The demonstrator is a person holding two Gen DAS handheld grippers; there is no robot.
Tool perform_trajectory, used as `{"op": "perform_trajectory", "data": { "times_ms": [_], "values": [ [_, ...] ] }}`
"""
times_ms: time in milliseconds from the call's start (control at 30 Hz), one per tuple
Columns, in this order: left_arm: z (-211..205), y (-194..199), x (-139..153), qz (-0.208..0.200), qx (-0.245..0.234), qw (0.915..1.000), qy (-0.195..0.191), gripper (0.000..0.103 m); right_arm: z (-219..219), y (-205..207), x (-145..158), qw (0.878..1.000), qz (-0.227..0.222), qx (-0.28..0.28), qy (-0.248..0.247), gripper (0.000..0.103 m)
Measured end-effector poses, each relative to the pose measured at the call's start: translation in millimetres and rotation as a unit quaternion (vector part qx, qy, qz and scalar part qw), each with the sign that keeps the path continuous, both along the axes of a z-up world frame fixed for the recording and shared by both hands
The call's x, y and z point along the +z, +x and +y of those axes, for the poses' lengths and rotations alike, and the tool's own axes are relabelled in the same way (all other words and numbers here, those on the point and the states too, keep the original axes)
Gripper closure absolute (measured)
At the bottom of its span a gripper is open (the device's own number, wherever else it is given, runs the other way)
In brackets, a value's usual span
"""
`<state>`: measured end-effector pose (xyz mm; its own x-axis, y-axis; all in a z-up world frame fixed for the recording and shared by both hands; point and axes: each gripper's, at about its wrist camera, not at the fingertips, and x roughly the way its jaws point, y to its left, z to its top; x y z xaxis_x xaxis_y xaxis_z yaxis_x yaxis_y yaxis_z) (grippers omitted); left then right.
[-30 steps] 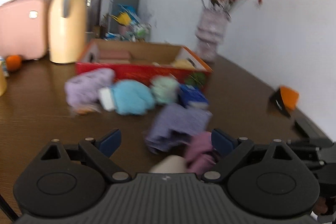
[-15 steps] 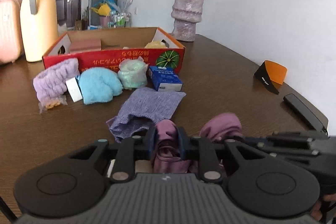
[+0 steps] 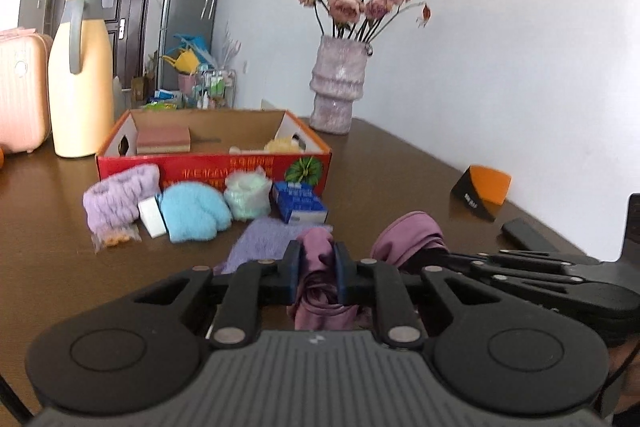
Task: Organize soft objects
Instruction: 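Carry the purple scrunchie with both tools over the cardboard box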
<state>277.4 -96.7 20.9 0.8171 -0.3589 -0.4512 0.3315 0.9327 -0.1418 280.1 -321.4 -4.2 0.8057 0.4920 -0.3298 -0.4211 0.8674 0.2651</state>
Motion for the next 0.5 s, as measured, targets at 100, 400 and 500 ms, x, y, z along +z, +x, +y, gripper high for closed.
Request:
{"op": "perform_trajectory", "data": {
  "times_ms": [100,400,500],
  "values": [
    [8.2,9.3,10.7,-0.009,-0.004,0.9999,-0.006,0.086,6.3,15.2,10.9,1.0,-0.007,0.005,0.001,0.099],
    [44.1,175.3,65.8,0.003,0.006,0.9996,-0.027,0.086,48.3,176.3,72.2,0.998,-0.024,0.015,-0.053,0.099],
    [40.9,263.4,73.6,0.017,0.022,0.9996,-0.005,0.086,64.7,256.7,83.9,0.997,-0.002,-0.003,-0.082,0.099]
  ]
}}
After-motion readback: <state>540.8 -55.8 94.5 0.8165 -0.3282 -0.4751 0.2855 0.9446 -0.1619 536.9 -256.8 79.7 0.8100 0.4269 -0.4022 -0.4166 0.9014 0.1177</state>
